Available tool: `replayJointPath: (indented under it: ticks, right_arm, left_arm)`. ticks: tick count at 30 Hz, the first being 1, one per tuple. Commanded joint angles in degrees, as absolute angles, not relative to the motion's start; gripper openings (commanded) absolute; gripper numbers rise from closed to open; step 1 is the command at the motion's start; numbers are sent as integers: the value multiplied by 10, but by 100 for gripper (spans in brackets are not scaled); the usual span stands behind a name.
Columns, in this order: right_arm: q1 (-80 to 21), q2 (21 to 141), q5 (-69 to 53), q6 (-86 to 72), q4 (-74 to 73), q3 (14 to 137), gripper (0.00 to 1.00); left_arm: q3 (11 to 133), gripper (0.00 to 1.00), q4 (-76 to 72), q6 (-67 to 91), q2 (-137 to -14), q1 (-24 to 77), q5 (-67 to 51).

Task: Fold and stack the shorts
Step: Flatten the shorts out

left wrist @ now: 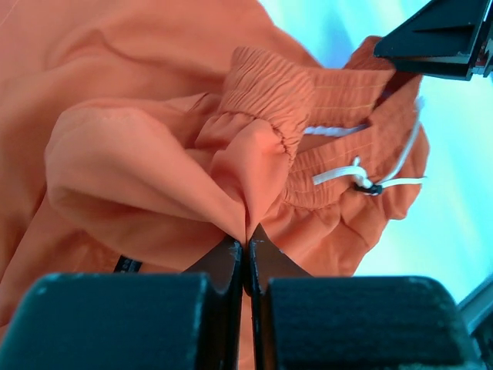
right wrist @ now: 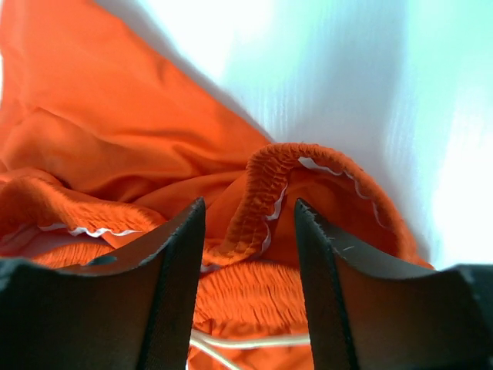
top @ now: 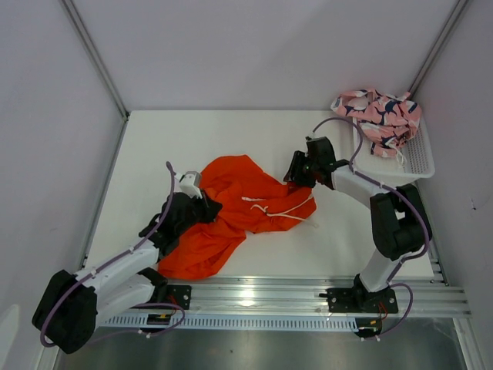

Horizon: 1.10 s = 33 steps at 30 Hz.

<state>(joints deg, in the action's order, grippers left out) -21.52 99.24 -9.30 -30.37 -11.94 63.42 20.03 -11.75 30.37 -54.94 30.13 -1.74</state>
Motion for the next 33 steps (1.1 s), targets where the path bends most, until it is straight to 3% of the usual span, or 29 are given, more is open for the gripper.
replayJointPath:
  ticks: [1,9,21,27,33]
  right_arm:
    - [-209,943,-72,-283,-134,641,53]
    - [-202,922,-11,-256,-187,651,54]
    - [-198,990,30,-213,-249,679,45]
    - [-191,980,51,-203,-254,677,46]
    - [-188,962,45,-197,-256,678,54]
  left_arm:
    - [195,4,-146,289,-522,302,-41]
    - [183,7,-142,289,-505,302,-44]
    - [174,7,-130,291,-499,303,-28]
    - [169,7,-123,290,-487,301,-15]
    - [168,6,-127,290,-489,301,-14]
